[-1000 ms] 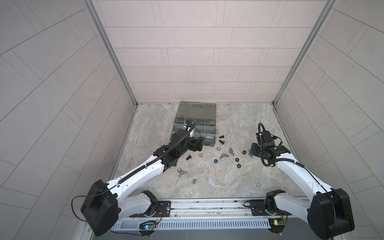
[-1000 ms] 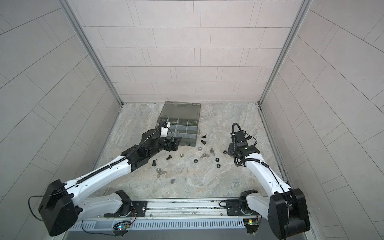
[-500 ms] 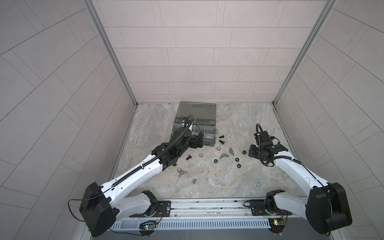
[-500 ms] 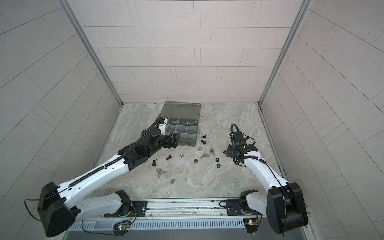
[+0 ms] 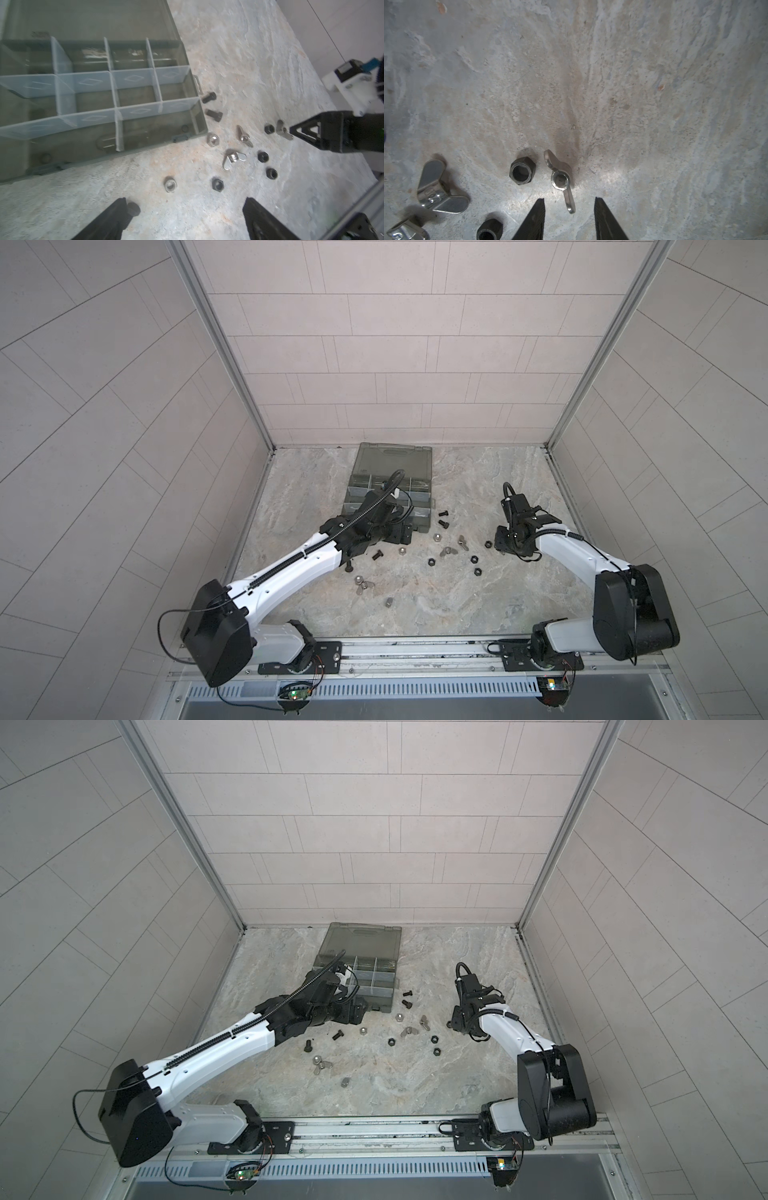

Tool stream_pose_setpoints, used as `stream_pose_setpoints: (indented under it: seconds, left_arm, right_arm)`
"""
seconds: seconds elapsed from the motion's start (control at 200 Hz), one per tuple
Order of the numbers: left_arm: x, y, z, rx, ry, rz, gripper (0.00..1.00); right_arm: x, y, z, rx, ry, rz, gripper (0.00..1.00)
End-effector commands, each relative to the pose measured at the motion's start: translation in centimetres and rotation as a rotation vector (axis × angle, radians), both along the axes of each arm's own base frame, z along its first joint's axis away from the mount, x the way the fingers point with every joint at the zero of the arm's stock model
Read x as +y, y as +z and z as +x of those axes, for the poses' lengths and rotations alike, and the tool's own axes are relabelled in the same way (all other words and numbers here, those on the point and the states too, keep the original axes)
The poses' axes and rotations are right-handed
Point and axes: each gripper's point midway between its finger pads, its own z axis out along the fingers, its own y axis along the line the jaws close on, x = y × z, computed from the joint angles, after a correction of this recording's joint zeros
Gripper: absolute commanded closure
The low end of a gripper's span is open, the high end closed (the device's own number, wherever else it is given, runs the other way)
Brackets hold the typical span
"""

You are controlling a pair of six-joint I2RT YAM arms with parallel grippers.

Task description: Sort the screws and nuts into containers

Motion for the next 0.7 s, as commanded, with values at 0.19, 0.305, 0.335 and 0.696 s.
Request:
stream_pose_setpoints:
  seconds: [0.19, 0.305, 0.335, 0.696]
  left_arm:
    - [-2.7, 1.5, -3.7, 0.106, -0.149, -0.106, 0.06]
    - [-3.0, 1.6, -4.1, 0.096, -0.172, -0.083, 0.06]
    - [-3.0, 1.5, -4.1, 0.096, -0.174, -0.072, 0.06]
    - [-3.3, 0.3, -4.1, 0.093, -0.183, 0.009, 0.06]
  right_arm:
    - [-0.4, -1.4, -0.6, 0.080, -0.007, 0.020, 0.62]
    - [-0.3, -1.7, -0.4, 0.083, -0.002, 0.023, 0.62]
    - [-0.3, -1.7, -0.4, 0.084, 0.001, 0.024, 0.62]
    - [-0.2, -2.2, 0.2, 0.096, 0.024, 0.020, 0.64]
